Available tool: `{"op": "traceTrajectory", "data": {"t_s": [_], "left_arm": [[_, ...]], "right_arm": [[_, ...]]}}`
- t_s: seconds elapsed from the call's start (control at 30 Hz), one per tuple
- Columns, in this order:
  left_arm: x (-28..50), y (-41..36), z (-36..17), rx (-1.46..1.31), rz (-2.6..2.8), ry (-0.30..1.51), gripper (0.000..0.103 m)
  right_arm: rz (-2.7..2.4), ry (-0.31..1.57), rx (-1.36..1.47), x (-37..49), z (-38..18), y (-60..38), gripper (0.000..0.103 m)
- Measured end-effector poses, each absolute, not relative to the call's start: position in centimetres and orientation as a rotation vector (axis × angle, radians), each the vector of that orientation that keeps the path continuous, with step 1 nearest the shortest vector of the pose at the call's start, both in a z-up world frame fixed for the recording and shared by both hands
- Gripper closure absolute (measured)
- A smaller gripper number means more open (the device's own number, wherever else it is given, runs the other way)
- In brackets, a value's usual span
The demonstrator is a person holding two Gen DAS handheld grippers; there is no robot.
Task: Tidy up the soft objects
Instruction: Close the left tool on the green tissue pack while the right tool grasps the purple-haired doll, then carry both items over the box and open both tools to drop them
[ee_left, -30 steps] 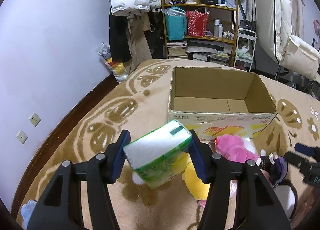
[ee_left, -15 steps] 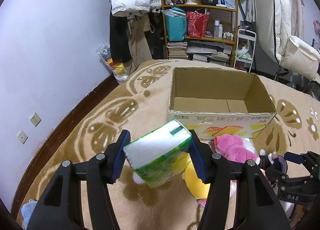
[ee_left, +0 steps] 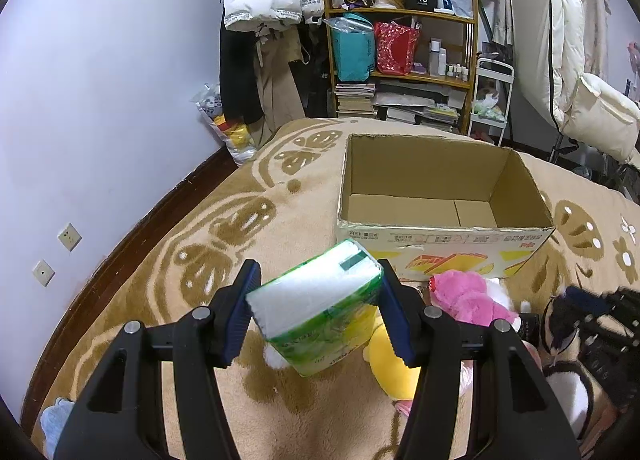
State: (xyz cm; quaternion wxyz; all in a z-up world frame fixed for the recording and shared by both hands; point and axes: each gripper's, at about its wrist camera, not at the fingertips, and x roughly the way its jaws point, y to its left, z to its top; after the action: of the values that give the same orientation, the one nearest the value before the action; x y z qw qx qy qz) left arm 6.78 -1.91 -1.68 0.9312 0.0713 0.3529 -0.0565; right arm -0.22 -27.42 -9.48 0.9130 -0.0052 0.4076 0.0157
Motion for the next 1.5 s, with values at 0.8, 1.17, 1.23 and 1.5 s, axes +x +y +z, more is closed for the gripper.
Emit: {"op": "traceTrajectory", "data": {"t_s": [0.8, 1.17, 1.23, 1.5], "left_arm": [[8.7, -4.3, 1.5, 0.209, -0.117, 0.556, 0.047], [13.8, -7.2, 2.8, 0.251, -0.172, 0.524, 0.047], [14.8, -7.7, 2.1, 0.242, -0.186, 0.54, 0.047], [17.4, -10.0, -2.1, 0.282, -0.258, 0.627, 0.047]], "right_arm": [[0.121, 0.548, 0.02, 1.9, 0.8, -27.2, 0.089], [0.139, 0.516, 0.061, 6.5, -0.1, -28.5, 0.089], [0.135, 0.522, 0.085, 7.1, -0.9, -28.9, 0.089], [0.146, 0.611, 0.113, 10.5, -4.4, -29.8, 0.088]]}}
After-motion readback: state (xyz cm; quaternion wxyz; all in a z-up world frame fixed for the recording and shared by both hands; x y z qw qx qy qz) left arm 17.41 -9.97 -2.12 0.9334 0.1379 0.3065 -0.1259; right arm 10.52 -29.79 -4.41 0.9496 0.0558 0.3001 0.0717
